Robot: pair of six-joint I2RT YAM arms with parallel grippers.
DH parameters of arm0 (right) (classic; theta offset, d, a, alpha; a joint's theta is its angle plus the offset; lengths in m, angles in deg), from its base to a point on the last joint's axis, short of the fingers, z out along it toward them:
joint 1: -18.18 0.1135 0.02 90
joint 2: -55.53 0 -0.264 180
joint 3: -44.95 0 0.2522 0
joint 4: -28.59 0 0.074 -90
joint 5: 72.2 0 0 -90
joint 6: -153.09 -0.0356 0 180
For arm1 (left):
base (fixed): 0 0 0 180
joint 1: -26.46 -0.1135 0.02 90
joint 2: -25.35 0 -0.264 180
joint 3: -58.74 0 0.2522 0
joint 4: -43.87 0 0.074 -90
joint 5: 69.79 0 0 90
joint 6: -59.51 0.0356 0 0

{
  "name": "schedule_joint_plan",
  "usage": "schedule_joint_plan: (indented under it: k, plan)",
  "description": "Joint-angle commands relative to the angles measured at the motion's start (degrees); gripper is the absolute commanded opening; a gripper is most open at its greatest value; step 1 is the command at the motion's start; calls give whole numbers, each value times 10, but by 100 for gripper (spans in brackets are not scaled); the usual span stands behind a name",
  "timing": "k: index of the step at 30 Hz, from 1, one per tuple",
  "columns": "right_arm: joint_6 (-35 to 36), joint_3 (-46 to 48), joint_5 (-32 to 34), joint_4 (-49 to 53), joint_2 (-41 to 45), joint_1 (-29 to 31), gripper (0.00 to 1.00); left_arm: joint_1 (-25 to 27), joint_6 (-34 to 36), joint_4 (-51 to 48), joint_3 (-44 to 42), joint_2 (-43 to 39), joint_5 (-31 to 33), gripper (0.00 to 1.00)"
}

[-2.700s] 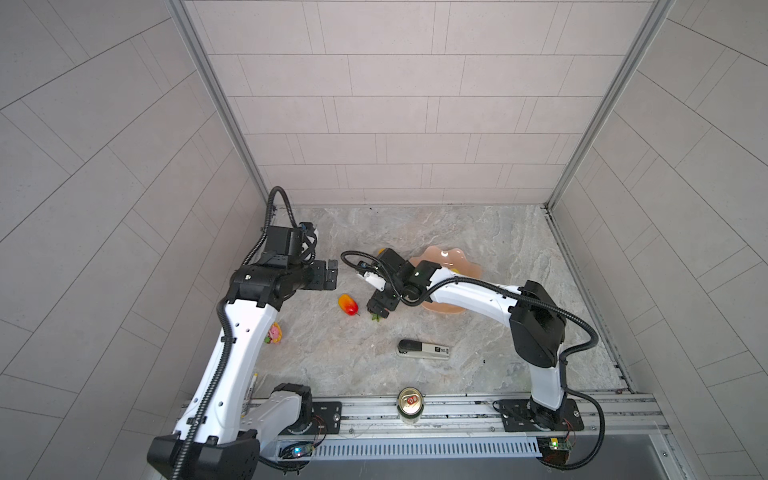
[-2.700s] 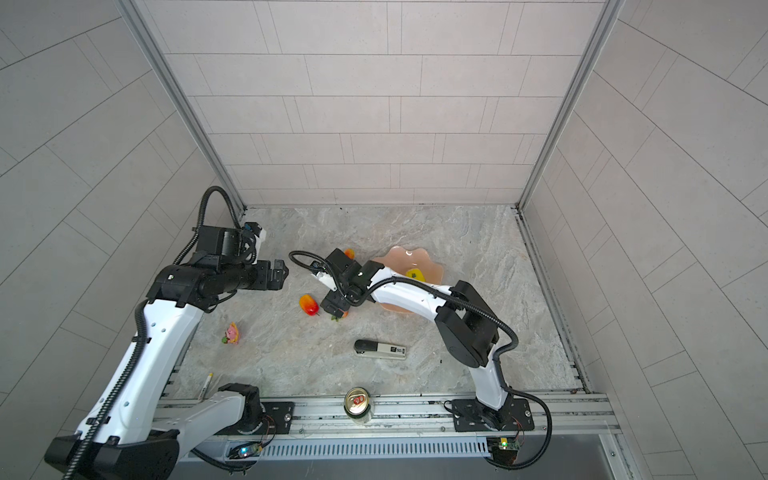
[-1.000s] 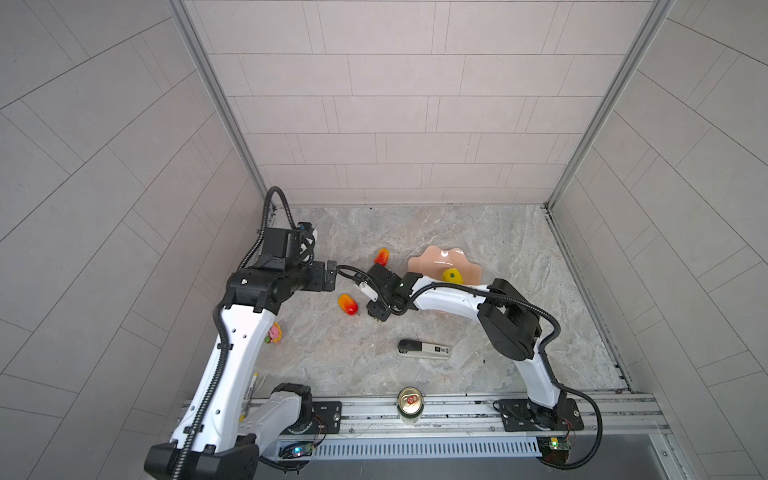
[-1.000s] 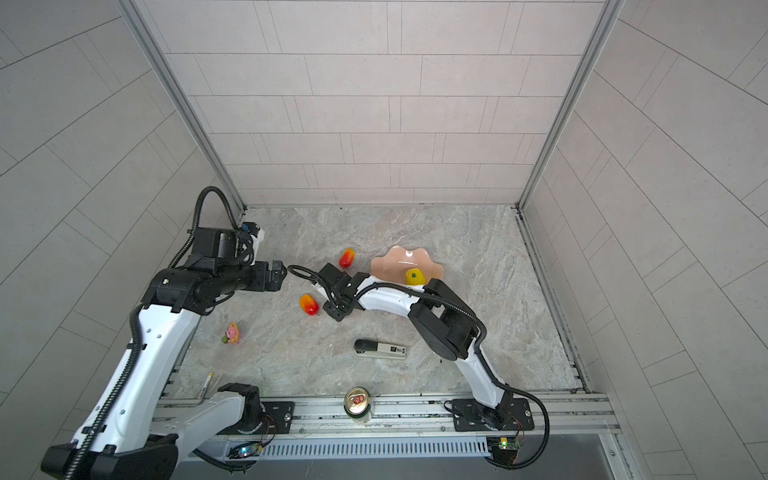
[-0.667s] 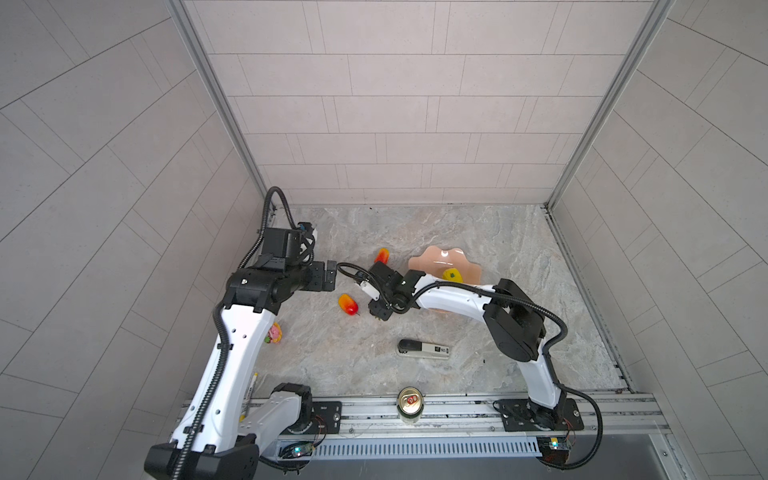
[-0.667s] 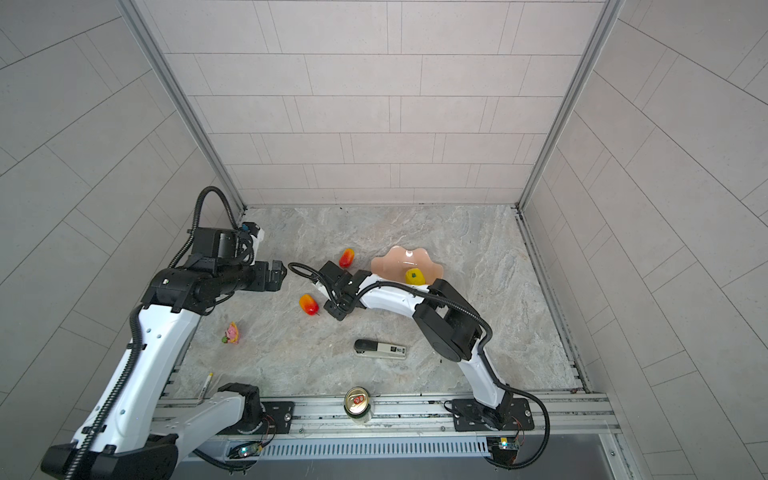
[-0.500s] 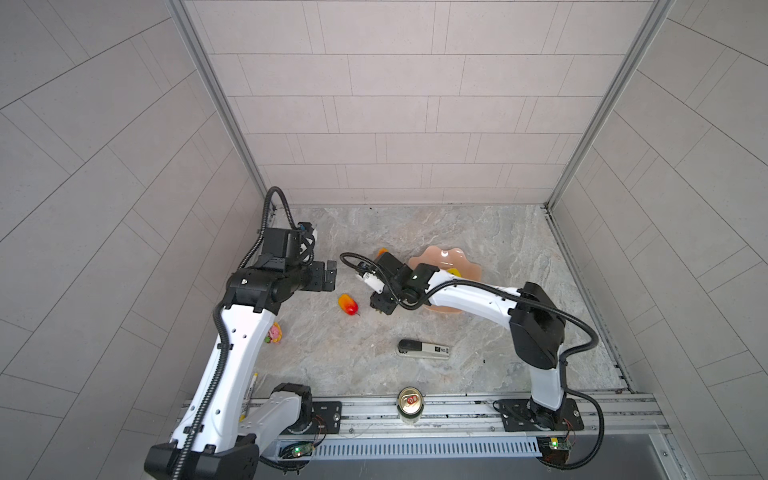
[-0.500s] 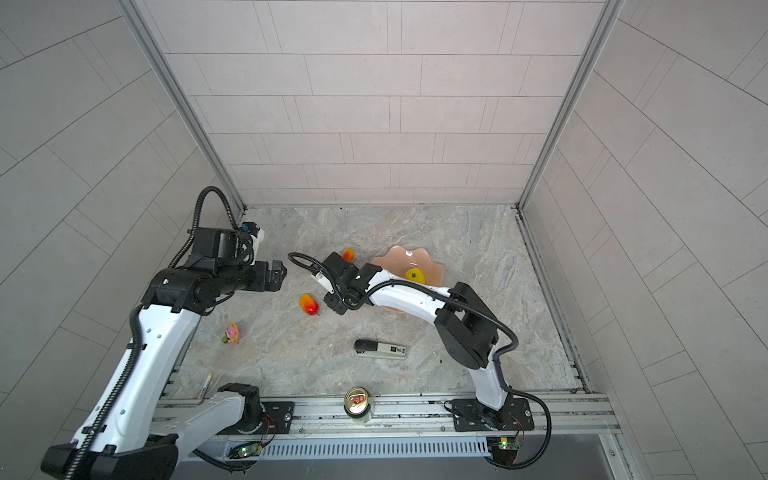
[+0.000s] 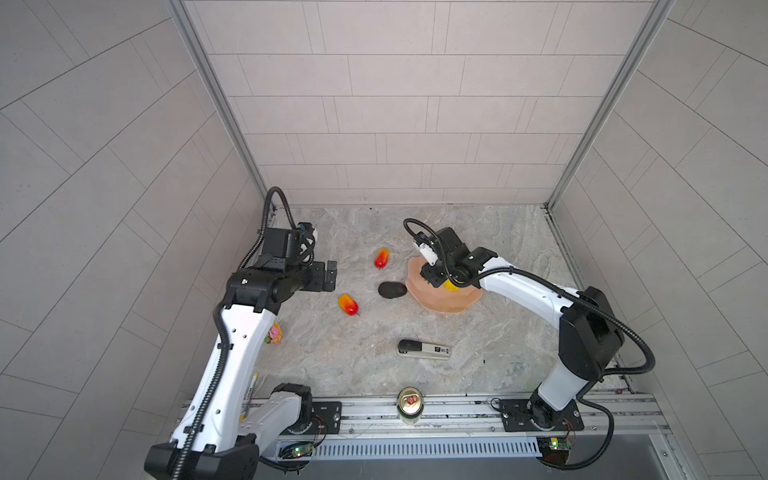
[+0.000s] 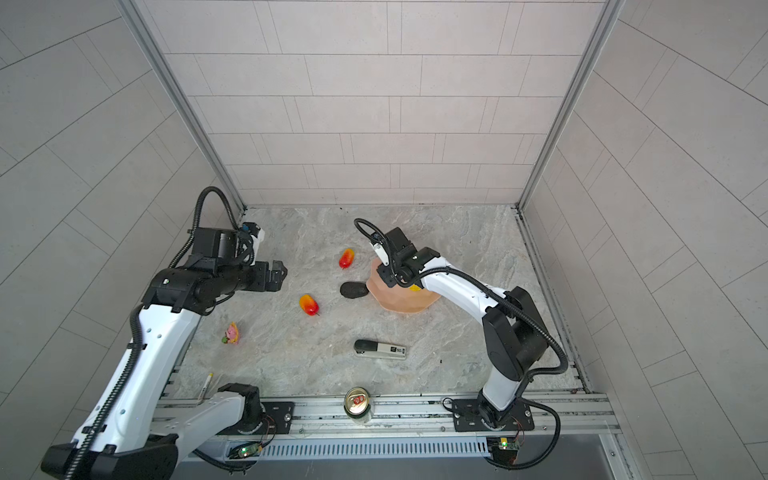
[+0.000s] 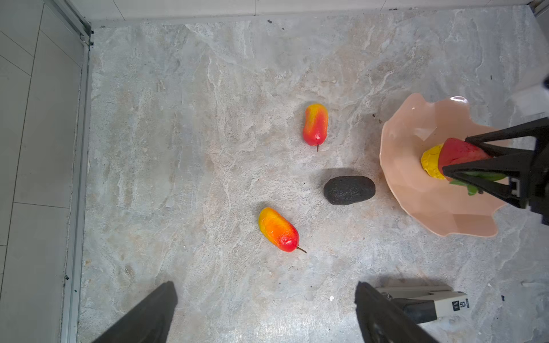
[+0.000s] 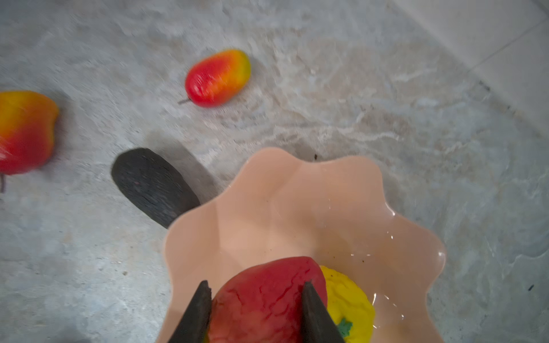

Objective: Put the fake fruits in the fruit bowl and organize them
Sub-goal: 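Carry the strawberry with the right gripper into the bowl and release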

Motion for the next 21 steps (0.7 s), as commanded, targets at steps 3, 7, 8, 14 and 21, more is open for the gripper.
schedule_joint_plan:
  k: [3,7,8,14,21]
  plan:
    - [23,16,0,-50,-26,-8,25,0,4,-10,4,-4,-2,100]
    - [32,6,-1,-68,-72,-11,27,0,5,-13,6,-5,-1,100]
    - [34,3,0,-69,-80,-11,28,0,5,-13,6,-6,0,100]
    - [45,-16,22,-70,-113,-11,34,0,7,-19,4,-10,6,100]
    - [56,-24,28,-48,-94,-10,63,0,8,-16,4,-5,5,100]
